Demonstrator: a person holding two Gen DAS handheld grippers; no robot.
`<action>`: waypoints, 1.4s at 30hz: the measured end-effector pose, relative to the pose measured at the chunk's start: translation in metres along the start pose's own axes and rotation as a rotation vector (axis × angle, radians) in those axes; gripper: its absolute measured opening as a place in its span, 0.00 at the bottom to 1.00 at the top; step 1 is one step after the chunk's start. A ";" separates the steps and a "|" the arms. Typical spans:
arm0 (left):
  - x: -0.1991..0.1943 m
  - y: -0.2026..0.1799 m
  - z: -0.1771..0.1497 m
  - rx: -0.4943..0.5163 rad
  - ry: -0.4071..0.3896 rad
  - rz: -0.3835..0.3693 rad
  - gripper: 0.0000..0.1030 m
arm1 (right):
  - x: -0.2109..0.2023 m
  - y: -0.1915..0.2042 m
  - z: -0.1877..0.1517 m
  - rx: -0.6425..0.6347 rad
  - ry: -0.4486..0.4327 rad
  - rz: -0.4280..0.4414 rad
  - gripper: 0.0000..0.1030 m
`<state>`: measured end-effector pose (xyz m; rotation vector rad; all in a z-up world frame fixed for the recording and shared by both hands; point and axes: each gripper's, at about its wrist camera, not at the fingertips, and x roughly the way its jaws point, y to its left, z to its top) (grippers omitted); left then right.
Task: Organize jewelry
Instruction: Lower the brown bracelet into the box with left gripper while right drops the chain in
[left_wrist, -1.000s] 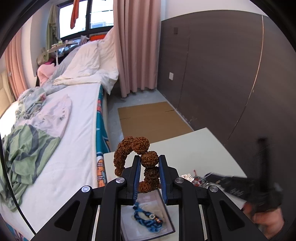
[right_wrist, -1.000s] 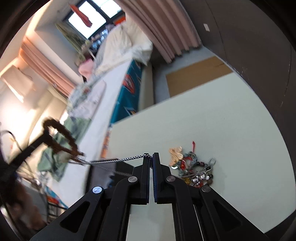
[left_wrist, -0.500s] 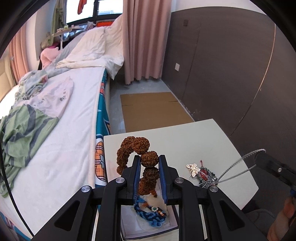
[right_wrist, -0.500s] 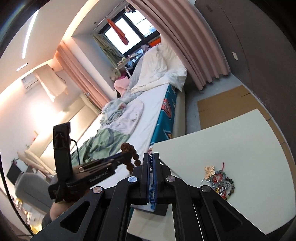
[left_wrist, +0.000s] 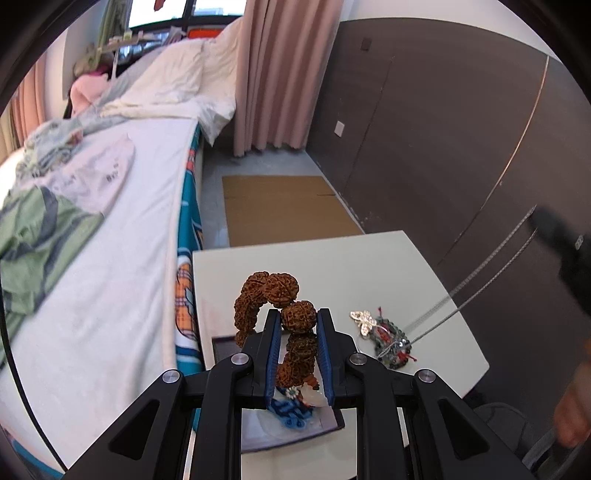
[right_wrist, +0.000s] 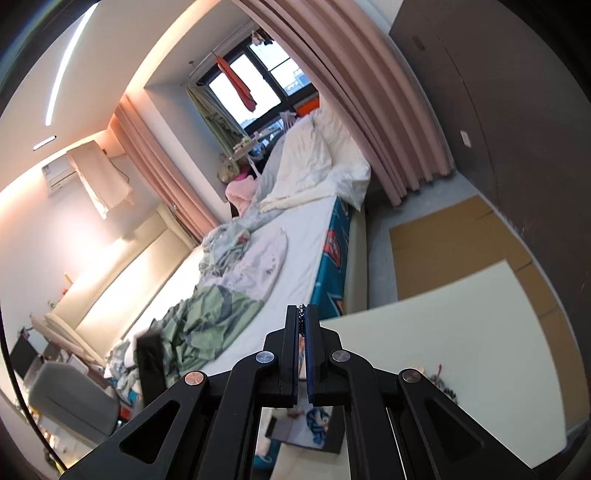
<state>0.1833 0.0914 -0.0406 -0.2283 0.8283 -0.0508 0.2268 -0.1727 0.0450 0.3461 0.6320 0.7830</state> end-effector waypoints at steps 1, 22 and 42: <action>0.002 0.001 -0.002 -0.003 0.013 -0.008 0.20 | -0.003 0.005 0.007 -0.004 -0.008 0.000 0.04; -0.054 0.040 -0.007 -0.105 -0.067 -0.081 0.68 | -0.045 0.119 0.077 -0.190 -0.141 0.006 0.04; -0.084 0.084 -0.015 -0.167 -0.109 -0.013 0.68 | 0.016 0.147 0.041 -0.256 0.005 0.001 0.59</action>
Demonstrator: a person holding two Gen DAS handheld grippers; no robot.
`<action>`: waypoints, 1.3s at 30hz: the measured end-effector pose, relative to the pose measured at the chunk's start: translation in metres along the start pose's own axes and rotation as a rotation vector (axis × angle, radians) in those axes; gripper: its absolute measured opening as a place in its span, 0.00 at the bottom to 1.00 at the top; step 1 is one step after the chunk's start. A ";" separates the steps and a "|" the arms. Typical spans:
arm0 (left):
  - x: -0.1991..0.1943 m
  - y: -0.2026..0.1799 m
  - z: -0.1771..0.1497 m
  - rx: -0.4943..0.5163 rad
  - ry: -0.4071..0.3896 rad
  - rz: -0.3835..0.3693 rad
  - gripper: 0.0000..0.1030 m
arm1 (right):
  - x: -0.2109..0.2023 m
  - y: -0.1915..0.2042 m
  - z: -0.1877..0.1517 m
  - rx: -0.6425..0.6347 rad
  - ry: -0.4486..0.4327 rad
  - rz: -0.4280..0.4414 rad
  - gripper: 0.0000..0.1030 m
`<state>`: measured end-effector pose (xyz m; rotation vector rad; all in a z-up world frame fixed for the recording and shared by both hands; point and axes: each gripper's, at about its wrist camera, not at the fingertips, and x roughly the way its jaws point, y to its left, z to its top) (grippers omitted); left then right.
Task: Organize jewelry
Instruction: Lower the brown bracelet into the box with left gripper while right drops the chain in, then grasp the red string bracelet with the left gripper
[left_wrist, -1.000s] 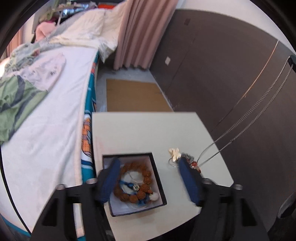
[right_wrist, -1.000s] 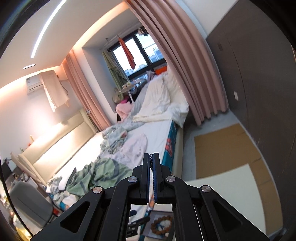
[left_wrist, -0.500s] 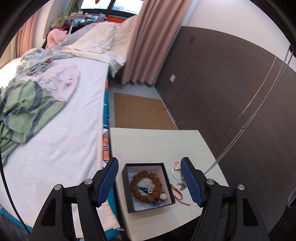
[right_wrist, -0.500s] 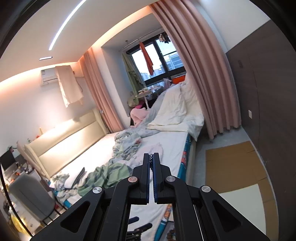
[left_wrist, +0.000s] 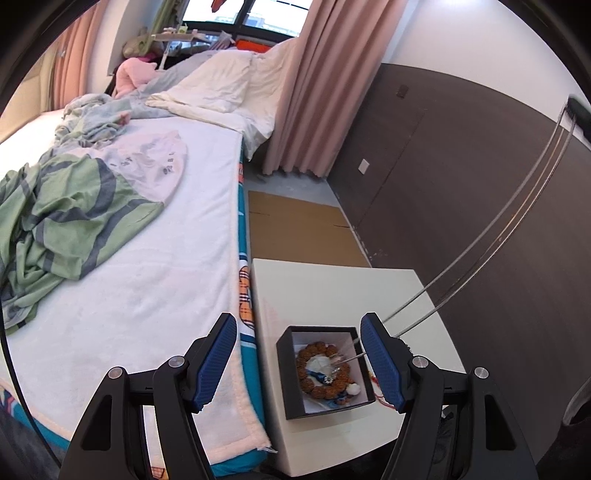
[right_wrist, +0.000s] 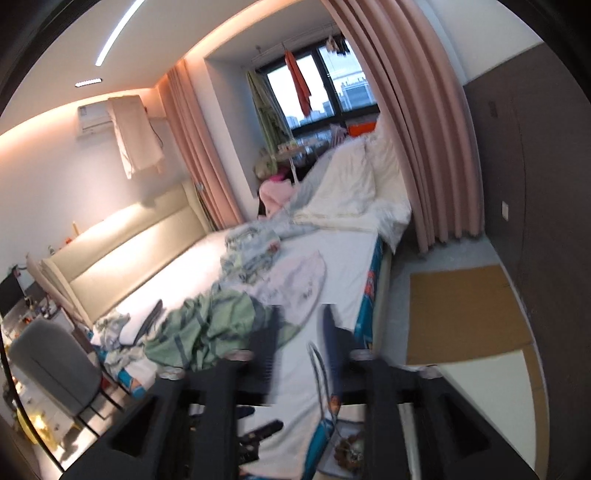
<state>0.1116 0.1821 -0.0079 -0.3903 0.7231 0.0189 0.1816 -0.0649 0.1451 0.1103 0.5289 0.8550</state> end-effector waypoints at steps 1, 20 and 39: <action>0.000 0.000 -0.001 -0.001 0.002 0.002 0.68 | 0.001 -0.007 -0.008 0.022 -0.002 0.002 0.74; 0.046 -0.067 -0.020 0.162 0.141 -0.041 0.68 | -0.007 -0.176 -0.140 0.394 0.158 -0.160 0.75; 0.156 -0.164 -0.063 0.264 0.464 0.012 0.46 | -0.029 -0.264 -0.179 0.516 0.250 -0.294 0.75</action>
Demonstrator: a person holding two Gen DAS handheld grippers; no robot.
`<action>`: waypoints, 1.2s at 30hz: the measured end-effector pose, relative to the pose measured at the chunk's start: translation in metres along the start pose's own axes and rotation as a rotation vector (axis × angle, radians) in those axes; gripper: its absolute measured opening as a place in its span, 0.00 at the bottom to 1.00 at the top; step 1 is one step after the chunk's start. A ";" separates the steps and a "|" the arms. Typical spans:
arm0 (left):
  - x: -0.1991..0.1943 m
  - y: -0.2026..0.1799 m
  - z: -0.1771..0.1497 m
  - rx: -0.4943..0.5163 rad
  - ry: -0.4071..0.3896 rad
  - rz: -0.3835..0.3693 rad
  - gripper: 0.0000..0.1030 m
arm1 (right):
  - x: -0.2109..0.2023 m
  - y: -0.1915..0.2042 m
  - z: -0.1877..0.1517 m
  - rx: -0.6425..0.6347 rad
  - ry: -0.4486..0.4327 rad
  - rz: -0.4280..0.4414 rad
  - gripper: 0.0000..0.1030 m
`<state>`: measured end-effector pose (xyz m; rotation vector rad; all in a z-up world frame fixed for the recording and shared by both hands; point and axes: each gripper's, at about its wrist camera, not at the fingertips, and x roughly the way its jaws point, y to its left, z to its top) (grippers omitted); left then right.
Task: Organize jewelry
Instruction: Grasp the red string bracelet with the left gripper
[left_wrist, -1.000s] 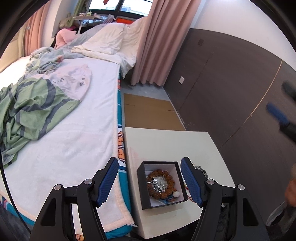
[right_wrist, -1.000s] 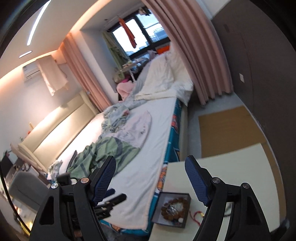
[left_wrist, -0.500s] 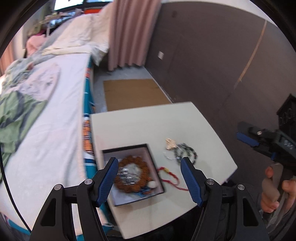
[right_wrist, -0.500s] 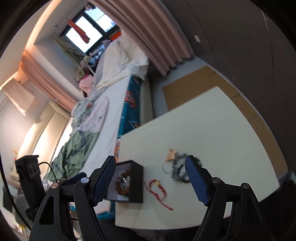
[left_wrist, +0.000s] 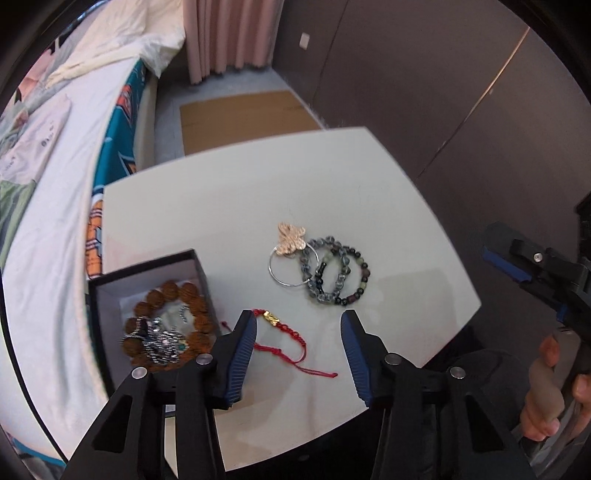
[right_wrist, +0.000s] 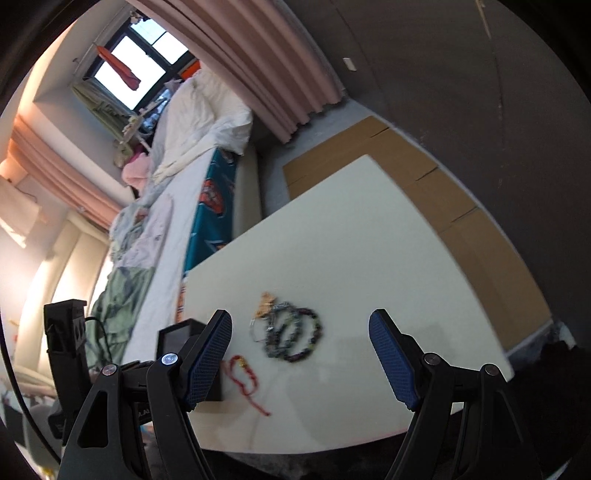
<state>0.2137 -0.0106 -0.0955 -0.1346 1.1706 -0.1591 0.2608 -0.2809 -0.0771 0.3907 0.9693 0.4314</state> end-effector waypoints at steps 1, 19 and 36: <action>0.005 -0.003 0.001 0.002 0.018 0.016 0.43 | -0.002 -0.006 0.000 0.006 -0.002 -0.005 0.75; 0.089 -0.015 0.005 -0.019 0.235 0.232 0.22 | -0.022 -0.060 0.008 0.115 -0.017 0.077 0.75; 0.100 -0.011 0.020 -0.048 0.243 0.274 0.20 | -0.026 -0.073 0.007 0.162 -0.039 0.091 0.75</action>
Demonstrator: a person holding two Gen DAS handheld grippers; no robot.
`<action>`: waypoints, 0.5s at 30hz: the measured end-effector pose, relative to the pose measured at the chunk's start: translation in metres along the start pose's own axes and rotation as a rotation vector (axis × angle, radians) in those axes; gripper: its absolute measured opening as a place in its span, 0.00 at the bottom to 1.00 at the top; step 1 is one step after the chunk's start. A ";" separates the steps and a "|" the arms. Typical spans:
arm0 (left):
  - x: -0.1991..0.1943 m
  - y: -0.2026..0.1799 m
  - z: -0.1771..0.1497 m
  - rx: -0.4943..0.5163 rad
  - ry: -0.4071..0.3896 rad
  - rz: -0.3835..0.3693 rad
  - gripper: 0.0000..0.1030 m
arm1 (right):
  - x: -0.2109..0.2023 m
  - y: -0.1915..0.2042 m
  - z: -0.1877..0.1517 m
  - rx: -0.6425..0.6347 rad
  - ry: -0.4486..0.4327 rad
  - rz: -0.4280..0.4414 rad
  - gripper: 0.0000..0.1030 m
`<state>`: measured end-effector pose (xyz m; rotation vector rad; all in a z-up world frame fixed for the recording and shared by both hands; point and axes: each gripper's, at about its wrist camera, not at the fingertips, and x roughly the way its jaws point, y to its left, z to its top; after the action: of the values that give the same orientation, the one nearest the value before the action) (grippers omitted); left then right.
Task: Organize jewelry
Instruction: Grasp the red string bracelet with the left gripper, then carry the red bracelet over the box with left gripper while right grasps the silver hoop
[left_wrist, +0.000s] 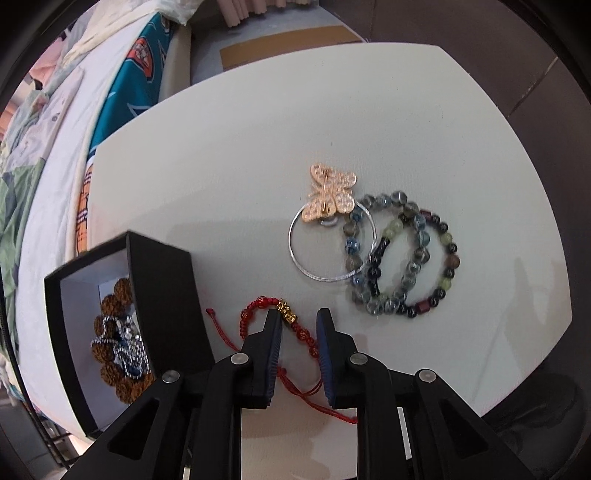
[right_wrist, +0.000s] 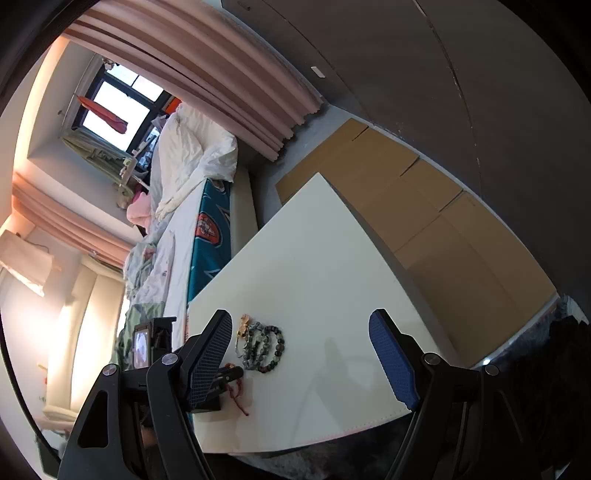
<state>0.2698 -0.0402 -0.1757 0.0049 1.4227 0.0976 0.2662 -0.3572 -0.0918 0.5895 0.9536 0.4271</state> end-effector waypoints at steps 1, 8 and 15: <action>0.000 0.001 0.001 -0.006 0.000 -0.008 0.20 | 0.001 0.000 0.000 -0.001 0.002 -0.004 0.75; 0.003 0.004 -0.001 0.016 -0.050 -0.044 0.06 | 0.026 0.009 -0.005 -0.019 0.068 -0.001 0.75; -0.019 0.019 -0.009 0.003 -0.134 -0.146 0.06 | 0.058 0.033 -0.017 -0.070 0.150 0.058 0.61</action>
<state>0.2572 -0.0230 -0.1573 -0.0881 1.2847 -0.0252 0.2792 -0.2937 -0.1147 0.5278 1.0626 0.5601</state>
